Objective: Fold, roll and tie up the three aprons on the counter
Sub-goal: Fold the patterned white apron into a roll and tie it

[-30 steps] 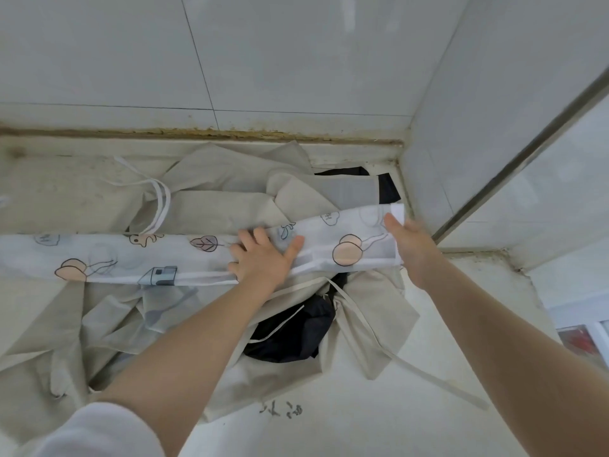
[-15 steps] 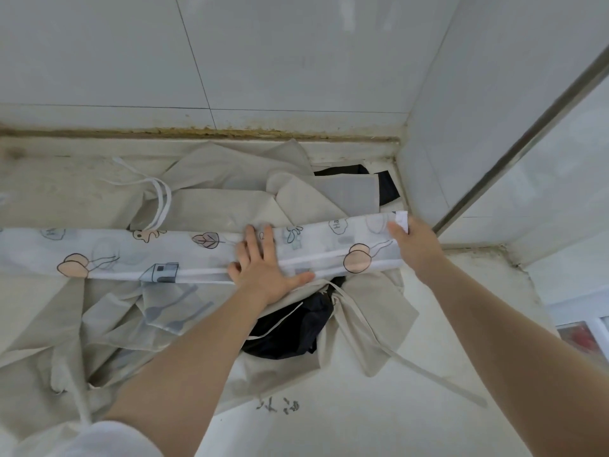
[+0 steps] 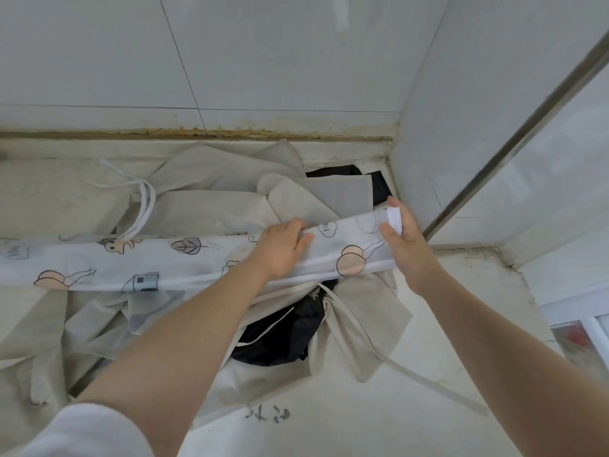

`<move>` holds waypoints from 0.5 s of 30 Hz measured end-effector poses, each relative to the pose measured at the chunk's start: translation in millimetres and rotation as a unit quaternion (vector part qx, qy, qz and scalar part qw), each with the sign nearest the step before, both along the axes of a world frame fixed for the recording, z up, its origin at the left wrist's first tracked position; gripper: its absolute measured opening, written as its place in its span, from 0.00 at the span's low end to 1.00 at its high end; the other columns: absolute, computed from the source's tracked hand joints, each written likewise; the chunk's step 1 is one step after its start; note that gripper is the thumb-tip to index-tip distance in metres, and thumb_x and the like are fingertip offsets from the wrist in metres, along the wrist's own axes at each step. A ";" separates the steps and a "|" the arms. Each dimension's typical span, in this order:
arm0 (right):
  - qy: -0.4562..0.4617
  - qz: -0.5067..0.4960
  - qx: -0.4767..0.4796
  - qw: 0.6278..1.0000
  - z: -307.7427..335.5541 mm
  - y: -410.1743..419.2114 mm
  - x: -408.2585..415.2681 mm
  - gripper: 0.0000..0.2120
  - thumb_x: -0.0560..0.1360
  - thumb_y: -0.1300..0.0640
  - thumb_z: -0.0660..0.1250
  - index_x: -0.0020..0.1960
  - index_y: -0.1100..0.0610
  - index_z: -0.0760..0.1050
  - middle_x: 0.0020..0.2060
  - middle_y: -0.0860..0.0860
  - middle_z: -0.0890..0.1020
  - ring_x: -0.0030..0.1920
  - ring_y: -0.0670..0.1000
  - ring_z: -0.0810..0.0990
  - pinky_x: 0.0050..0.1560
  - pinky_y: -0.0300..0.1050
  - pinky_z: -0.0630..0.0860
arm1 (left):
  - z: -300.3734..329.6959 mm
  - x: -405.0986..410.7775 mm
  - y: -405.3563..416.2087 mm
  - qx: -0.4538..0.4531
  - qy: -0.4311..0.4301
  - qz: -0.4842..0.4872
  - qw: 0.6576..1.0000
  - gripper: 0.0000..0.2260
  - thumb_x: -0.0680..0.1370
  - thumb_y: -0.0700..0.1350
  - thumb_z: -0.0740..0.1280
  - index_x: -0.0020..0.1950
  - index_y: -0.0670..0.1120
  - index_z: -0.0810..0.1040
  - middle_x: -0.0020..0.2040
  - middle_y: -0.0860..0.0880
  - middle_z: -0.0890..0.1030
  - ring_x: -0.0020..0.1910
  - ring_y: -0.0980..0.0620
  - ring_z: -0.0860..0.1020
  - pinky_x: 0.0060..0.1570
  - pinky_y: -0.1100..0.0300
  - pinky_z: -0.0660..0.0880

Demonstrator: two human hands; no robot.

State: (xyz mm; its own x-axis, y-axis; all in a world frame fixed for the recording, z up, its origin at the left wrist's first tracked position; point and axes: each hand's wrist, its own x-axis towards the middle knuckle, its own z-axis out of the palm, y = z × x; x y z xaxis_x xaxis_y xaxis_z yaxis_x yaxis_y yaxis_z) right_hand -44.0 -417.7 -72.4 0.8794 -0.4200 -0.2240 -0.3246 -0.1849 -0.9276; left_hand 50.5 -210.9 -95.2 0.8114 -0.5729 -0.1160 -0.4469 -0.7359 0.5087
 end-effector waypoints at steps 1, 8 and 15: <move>0.001 -0.002 0.000 1.000 -0.2 -0.4 0.0 0.10 0.81 0.56 0.57 0.60 0.48 0.70 0.51 0.42 0.75 0.50 0.42 0.74 0.53 0.35 0.69 | 0.7 3.4 -1.9 0.004 0.012 -0.006 1.000 0.16 0.82 0.52 0.54 0.56 0.41 0.74 0.56 0.42 0.77 0.58 0.42 0.73 0.58 0.54 0.65; 0.083 -0.101 0.045 0.990 1.7 -2.4 2.3 0.11 0.79 0.57 0.60 0.40 0.61 0.71 0.33 0.53 0.70 0.34 0.50 0.68 0.39 0.43 0.65 | 10.1 22.6 -6.6 0.161 0.044 -0.089 0.982 0.26 0.80 0.62 0.51 0.37 0.45 0.75 0.45 0.46 0.78 0.49 0.45 0.76 0.48 0.56 0.70; 0.078 -0.097 -0.018 0.992 -2.9 -6.1 12.2 0.18 0.80 0.53 0.59 0.68 0.59 0.66 0.60 0.54 0.73 0.57 0.53 0.72 0.54 0.43 0.67 | 11.8 8.2 -18.4 0.120 -0.102 -0.017 0.987 0.13 0.83 0.50 0.50 0.60 0.43 0.67 0.50 0.42 0.79 0.45 0.42 0.75 0.40 0.55 0.65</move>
State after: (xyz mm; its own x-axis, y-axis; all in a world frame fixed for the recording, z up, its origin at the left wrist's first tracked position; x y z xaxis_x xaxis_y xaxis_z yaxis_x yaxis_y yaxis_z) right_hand -31.8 -423.8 -75.3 0.7365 -0.5889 -0.3328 -0.4969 -0.1372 -0.8569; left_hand 58.7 -229.3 -83.4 0.8128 -0.5760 -0.0876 -0.5485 -0.8072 0.2181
